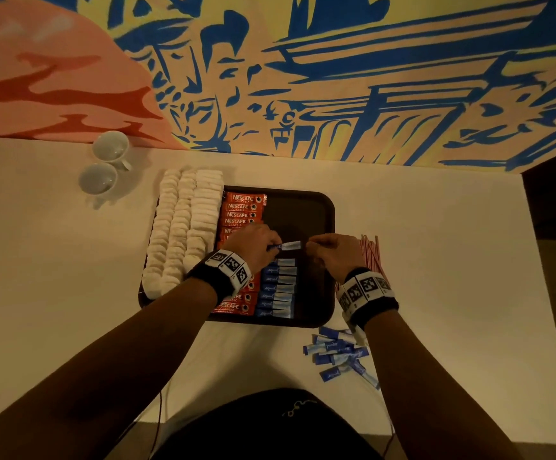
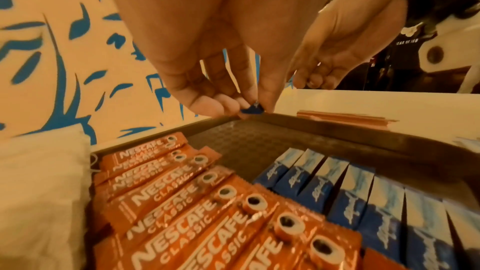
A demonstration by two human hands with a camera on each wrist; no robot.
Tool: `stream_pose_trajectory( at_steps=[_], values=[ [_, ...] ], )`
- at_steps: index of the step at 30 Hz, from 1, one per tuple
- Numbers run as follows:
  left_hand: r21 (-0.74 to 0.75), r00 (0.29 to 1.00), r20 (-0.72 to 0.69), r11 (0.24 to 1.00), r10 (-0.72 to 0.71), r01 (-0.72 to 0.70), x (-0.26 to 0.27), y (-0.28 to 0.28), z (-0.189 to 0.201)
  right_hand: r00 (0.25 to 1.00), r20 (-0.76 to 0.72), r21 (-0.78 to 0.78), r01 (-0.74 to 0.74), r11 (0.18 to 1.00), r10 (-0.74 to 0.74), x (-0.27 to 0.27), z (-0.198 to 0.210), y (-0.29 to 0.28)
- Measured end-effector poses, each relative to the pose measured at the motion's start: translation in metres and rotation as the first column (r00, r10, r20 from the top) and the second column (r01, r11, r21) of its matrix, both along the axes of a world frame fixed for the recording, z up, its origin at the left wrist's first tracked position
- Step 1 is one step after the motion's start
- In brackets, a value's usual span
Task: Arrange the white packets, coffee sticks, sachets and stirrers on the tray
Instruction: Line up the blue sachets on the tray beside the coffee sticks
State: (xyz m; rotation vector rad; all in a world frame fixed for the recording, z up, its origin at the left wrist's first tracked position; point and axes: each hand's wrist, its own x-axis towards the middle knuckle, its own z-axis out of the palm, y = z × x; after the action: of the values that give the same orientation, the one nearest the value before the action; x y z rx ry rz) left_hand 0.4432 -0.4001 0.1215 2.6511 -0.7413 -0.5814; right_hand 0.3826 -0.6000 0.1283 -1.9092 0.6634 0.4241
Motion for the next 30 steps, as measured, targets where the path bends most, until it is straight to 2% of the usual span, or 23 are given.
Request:
stream_pose_trajectory(
  at_steps=[5, 7, 11, 19, 24, 27, 30],
  values=[
    [0.179, 0.998, 0.024, 0.982, -0.061, 0.056, 0.007, -0.007, -0.02, 0.996, -0.031, -0.294, -0.091, 0.951, 0.086, -0.016, -0.013, -0.011],
    [0.237, 0.996, -0.006, 0.968, -0.086, 0.085, 0.009, -0.01, -0.025, 0.992, -0.078, -0.341, -0.117, 0.933, 0.097, -0.024, -0.016, -0.012],
    [0.235, 0.994, -0.042, 0.966, -0.096, 0.104, 0.011, -0.015, -0.032, 0.986, -0.137, -0.391, -0.141, 0.909, 0.094, -0.039, -0.023, -0.012],
    [0.189, 0.993, -0.065, 0.975, -0.102, 0.112, 0.009, -0.021, -0.033, 0.981, -0.174, -0.378, -0.143, 0.915, 0.082, -0.044, -0.026, -0.007],
    [0.073, 0.999, -0.043, 0.997, -0.021, 0.024, 0.002, -0.02, -0.016, 0.987, -0.141, -0.38, -0.124, 0.917, 0.075, -0.046, -0.01, -0.017],
    [-0.003, 0.999, -0.049, 1.0, -0.002, 0.002, -0.015, -0.023, 0.003, 0.996, -0.074, -0.337, -0.079, 0.938, 0.057, -0.06, 0.008, -0.033],
    [-0.004, 0.992, -0.105, 0.998, -0.066, 0.066, -0.048, -0.03, 0.016, 0.989, -0.085, -0.322, -0.145, 0.936, 0.124, -0.089, 0.018, -0.054]
  ],
)
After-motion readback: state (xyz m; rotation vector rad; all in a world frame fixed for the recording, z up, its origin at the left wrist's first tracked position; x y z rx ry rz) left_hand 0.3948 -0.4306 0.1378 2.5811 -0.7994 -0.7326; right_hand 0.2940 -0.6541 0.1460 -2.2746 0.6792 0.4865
